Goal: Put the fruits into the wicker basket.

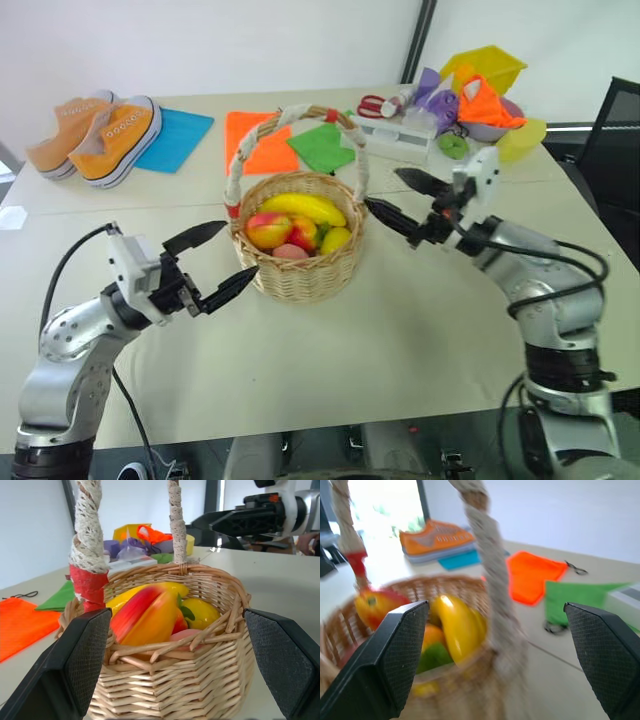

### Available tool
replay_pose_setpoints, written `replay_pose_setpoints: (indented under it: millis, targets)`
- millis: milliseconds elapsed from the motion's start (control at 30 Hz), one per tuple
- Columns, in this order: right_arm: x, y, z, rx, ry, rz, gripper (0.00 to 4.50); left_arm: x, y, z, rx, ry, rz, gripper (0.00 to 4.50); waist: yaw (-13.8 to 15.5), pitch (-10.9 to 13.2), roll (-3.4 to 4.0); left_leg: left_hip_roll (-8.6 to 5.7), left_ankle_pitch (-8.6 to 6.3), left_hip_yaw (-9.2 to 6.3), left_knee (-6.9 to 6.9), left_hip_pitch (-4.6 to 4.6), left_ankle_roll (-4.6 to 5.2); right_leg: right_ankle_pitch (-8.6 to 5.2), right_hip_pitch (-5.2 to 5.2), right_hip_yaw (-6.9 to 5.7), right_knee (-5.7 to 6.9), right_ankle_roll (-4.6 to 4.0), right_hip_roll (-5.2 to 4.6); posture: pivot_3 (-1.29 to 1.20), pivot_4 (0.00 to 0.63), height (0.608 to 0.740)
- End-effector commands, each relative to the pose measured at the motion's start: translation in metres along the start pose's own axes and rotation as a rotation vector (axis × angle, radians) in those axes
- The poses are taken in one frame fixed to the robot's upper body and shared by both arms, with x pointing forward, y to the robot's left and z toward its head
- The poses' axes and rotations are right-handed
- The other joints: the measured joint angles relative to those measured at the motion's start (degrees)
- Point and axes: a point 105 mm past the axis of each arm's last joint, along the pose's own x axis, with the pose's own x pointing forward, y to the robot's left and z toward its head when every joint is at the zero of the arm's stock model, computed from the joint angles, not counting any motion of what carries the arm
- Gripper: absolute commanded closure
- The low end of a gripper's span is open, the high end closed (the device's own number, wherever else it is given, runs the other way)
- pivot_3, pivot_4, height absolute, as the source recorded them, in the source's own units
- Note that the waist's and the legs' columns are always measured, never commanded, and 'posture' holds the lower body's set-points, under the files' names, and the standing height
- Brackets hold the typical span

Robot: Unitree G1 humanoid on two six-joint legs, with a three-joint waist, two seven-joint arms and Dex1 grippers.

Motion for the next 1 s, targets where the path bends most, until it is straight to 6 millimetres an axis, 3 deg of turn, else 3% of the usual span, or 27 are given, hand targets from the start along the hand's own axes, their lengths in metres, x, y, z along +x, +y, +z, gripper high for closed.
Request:
replay_pose_setpoints:
  millis: [33,200,233,333,500,533,667,867,1000]
  targets:
    - [0.017,-0.008,0.011,-0.064,-0.057,-0.081,0.01,-0.002,0.007,0.009,0.039,-0.031,0.039,0.0,0.03,0.0,0.0,0.0,0.0,0.0,0.01,0.0,0.0,0.0,0.0,0.0,0.0,0.0,0.0,0.0,0.15,0.74]
    - [0.039,-0.005,0.011,-0.066,-0.077,-0.071,0.01,-0.005,0.011,0.011,0.052,-0.043,0.086,0.0,0.12,0.0,0.0,-0.03,0.0,0.0,0.05,-0.01,0.0,0.01,0.01,0.0,0.01,0.01,-0.02,0.0,0.15,0.74]
    - [0.042,-0.009,0.008,-0.063,-0.07,-0.089,0.25,-0.006,0.011,0.01,0.058,-0.039,0.091,0.0,0.11,0.0,-0.01,-0.03,0.0,0.0,0.04,-0.01,0.0,0.01,0.01,0.0,0.0,0.01,-0.02,0.0,0.15,0.74]
    - [0.043,-0.017,0.001,-0.089,-0.039,-0.116,1.35,-0.007,0.01,0.011,0.065,-0.043,0.108,0.0,0.05,-0.01,-0.01,-0.03,0.0,0.01,0.05,-0.01,0.0,0.01,0.01,0.0,0.0,0.01,-0.02,0.0,0.15,0.74]
    - [0.024,-0.043,0.005,-0.097,-0.038,-0.197,3.9,-0.006,0.006,0.009,0.051,-0.046,0.11,0.0,0.16,0.0,-0.01,-0.03,0.0,0.0,0.04,-0.01,0.0,0.01,0.01,0.0,0.01,0.01,-0.02,0.0,0.15,0.74]
    - [0.014,-0.053,0.005,-0.12,-0.02,-0.226,4.37,-0.005,0.004,0.008,0.04,-0.05,0.104,0.0,0.26,0.0,-0.01,-0.03,0.0,0.0,0.05,-0.02,0.0,0.01,0.01,0.0,0.01,0.01,-0.03,0.0,0.15,0.74]
    - [-0.024,-0.087,0.003,-0.171,0.036,-0.351,4.37,0.003,-0.004,0.007,-0.041,-0.078,0.072,0.0,0.6,-0.01,-0.02,-0.12,0.0,0.01,0.05,-0.03,0.0,0.01,0.04,-0.01,-0.03,0.01,-0.11,0.0,0.15,0.74]
    - [-0.13,-0.145,0.013,-0.255,0.078,-0.726,4.37,0.036,-0.02,0.005,-0.129,-0.149,-0.015,0.0,1.77,-0.03,0.0,-0.13,0.0,0.01,0.07,-0.01,0.01,0.02,0.1,-0.01,-0.03,0.03,-0.1,0.0,0.15,0.74]
    - [-0.189,-0.164,0.028,-0.326,0.066,-0.937,4.37,0.053,-0.031,0.004,-0.163,-0.169,-0.091,0.0,2.03,-0.06,0.06,-0.22,-0.01,0.02,0.08,0.03,0.05,0.06,0.24,0.0,-0.15,0.1,-0.11,0.0,0.15,0.74]
